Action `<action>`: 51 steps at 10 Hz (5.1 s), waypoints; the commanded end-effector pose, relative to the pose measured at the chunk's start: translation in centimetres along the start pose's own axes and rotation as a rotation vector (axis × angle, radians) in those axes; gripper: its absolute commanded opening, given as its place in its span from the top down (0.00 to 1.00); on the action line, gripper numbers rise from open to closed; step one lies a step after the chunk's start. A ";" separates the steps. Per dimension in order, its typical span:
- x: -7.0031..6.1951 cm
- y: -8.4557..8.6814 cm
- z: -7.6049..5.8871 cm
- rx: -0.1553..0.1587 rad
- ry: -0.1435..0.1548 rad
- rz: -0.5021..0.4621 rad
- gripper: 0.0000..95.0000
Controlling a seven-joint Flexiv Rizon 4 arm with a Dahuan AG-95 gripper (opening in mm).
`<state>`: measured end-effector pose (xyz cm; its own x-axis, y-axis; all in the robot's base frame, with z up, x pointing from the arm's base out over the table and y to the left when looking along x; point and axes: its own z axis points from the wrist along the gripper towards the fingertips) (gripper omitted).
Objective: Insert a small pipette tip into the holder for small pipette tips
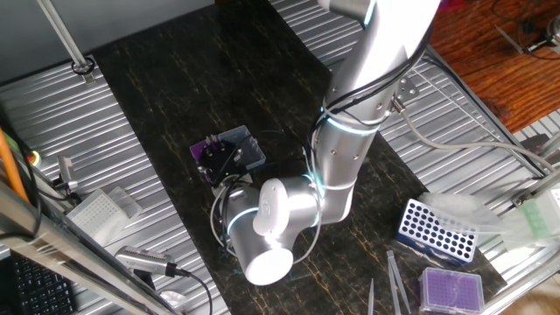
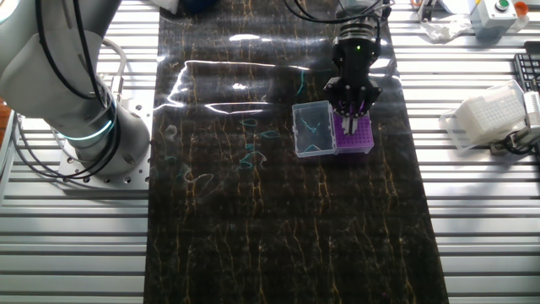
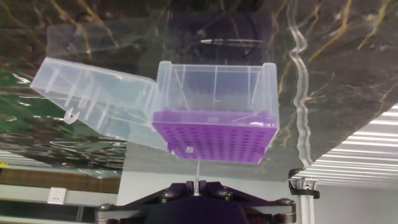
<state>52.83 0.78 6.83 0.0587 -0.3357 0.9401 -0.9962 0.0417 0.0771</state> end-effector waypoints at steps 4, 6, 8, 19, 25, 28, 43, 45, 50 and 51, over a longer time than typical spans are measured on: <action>-0.1 0.0 -0.1 0.004 -0.010 0.010 1.00; -0.1 0.0 -0.1 0.011 -0.012 0.051 1.00; -0.1 0.0 -0.1 0.018 -0.021 0.085 1.00; 0.0 0.8 0.0 0.024 -0.117 0.142 1.00; 0.1 0.9 0.0 0.024 -0.110 0.133 1.00; 0.1 0.8 0.0 0.024 -0.111 0.132 1.00; 0.4 1.0 -0.2 0.025 -0.109 0.098 1.00; 0.4 1.0 -0.2 0.026 -0.110 0.092 1.00; 0.3 0.9 -0.2 0.027 -0.102 0.077 1.00; 0.3 0.9 -0.2 0.027 -0.096 0.063 1.00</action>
<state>51.92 0.78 7.23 -0.0062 -0.4225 0.9063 -0.9993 0.0364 0.0101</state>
